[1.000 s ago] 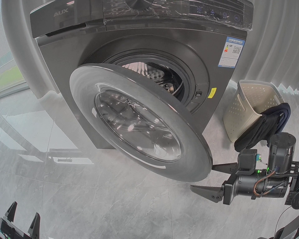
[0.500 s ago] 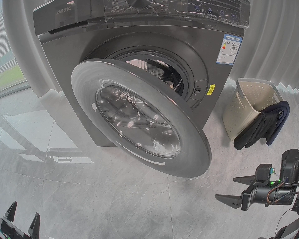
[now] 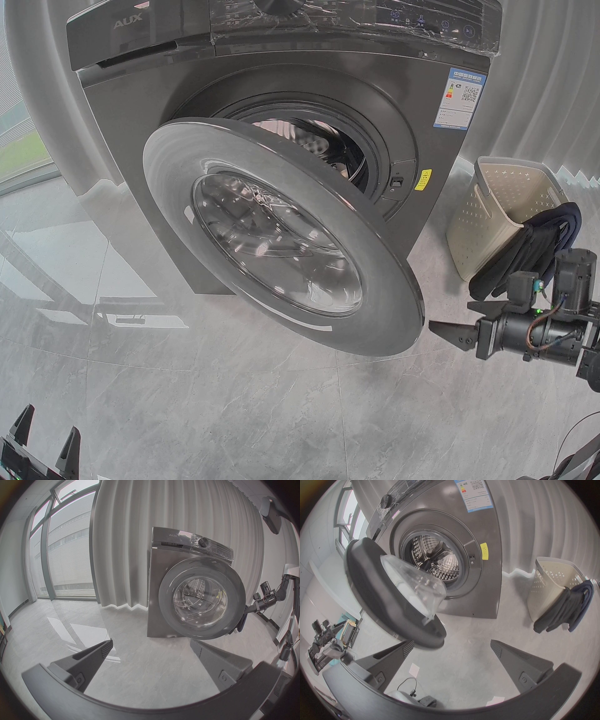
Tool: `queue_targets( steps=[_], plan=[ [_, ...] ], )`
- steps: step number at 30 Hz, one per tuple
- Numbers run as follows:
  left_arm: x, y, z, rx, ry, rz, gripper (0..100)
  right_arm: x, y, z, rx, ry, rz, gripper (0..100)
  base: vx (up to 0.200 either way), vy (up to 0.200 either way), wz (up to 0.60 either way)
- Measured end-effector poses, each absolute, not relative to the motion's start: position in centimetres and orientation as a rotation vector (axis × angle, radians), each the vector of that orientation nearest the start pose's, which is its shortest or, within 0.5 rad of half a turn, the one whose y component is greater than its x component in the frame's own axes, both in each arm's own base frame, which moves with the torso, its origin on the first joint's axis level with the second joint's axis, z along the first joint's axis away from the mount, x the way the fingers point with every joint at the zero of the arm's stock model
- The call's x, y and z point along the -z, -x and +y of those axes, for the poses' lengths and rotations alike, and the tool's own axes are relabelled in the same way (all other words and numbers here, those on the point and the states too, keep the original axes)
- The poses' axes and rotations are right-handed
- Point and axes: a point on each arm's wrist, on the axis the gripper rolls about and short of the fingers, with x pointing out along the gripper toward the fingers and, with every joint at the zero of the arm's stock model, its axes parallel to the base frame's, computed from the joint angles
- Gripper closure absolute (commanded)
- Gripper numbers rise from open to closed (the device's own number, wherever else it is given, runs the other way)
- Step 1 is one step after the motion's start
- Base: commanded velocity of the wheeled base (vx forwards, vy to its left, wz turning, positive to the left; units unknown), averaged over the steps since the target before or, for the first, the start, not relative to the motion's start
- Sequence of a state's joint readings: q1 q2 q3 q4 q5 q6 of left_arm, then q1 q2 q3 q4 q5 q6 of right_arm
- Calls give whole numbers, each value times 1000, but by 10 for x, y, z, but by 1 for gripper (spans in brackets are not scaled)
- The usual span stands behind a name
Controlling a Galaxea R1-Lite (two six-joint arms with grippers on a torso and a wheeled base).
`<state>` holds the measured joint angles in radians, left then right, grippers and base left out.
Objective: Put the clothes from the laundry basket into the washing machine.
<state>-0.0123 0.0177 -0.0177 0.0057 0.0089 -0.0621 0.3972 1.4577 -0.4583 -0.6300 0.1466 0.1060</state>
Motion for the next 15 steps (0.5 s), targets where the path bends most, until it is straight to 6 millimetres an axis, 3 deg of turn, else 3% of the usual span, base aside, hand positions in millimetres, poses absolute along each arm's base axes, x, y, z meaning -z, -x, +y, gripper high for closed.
queue_targets(
  steps=[7, 15],
  plan=[
    [-80, 23, 0, 3, 62, 6, 0, -158, -222, 112, -577, -50, 395, 0, 0, 0, 0],
    [-80, 23, 0, 3, 62, 7, 0, -142, -203, 139, -713, -15, 460, 0, 0, 0, 0]
  ],
)
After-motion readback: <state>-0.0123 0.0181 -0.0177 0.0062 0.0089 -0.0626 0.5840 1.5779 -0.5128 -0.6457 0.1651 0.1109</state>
